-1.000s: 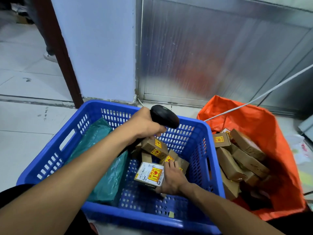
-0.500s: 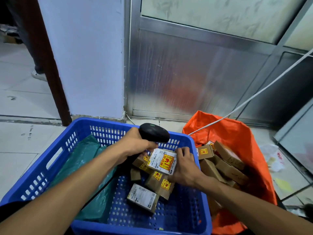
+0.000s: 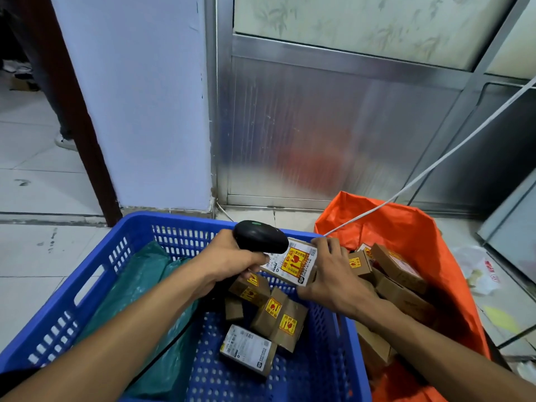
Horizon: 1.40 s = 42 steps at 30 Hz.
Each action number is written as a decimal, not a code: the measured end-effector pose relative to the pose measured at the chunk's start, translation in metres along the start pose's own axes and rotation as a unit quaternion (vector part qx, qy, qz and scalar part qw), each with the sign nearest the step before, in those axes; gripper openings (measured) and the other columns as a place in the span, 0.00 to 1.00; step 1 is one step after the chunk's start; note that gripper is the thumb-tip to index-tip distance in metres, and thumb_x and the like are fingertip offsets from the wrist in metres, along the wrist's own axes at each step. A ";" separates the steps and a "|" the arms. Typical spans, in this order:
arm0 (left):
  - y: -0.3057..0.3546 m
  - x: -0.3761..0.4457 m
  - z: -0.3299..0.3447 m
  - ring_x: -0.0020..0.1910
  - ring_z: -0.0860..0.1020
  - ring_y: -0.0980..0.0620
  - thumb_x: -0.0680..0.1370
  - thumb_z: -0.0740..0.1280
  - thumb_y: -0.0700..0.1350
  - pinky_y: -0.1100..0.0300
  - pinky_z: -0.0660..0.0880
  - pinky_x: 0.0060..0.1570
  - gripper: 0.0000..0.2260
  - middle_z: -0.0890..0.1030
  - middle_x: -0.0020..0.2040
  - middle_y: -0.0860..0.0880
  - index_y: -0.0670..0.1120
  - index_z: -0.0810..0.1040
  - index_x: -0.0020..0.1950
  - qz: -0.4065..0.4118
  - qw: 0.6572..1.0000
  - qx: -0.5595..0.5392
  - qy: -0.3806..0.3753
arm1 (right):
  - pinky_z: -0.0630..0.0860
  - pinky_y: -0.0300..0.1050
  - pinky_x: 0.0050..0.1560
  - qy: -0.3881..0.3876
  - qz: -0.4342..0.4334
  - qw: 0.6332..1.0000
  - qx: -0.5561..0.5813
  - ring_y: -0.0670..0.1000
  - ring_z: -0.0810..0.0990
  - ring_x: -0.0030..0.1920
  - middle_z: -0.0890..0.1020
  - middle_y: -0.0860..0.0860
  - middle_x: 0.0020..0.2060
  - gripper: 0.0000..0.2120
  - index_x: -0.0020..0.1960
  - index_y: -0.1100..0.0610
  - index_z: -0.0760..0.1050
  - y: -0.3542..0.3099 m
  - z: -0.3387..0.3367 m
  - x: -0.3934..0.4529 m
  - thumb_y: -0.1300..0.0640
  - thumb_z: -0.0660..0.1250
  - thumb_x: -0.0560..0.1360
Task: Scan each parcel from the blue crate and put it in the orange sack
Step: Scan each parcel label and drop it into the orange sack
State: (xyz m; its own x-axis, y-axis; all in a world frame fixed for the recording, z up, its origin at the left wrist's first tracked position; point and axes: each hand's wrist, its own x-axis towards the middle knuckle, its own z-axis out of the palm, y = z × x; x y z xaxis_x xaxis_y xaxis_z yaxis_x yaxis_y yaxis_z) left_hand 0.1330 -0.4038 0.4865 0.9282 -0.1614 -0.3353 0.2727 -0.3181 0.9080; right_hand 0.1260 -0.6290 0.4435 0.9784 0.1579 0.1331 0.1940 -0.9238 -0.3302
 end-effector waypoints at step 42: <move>-0.003 -0.001 0.001 0.26 0.75 0.53 0.74 0.74 0.34 0.60 0.73 0.31 0.02 0.81 0.33 0.42 0.37 0.83 0.44 -0.034 0.999 -0.012 0.029 | 0.80 0.48 0.55 -0.097 0.069 0.992 0.049 0.49 0.79 0.56 0.78 0.48 0.58 0.44 0.69 0.53 0.66 0.064 -0.043 0.018 0.41 0.78 0.58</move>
State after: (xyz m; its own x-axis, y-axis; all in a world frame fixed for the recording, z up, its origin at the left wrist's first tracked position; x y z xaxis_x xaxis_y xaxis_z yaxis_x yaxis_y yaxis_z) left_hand 0.1312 -0.4036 0.4834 0.9204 -0.0861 -0.3814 0.3402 -0.3043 0.8898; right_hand 0.1534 -0.7003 0.4650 0.9895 0.1059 -0.0985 0.0547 -0.9047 -0.4225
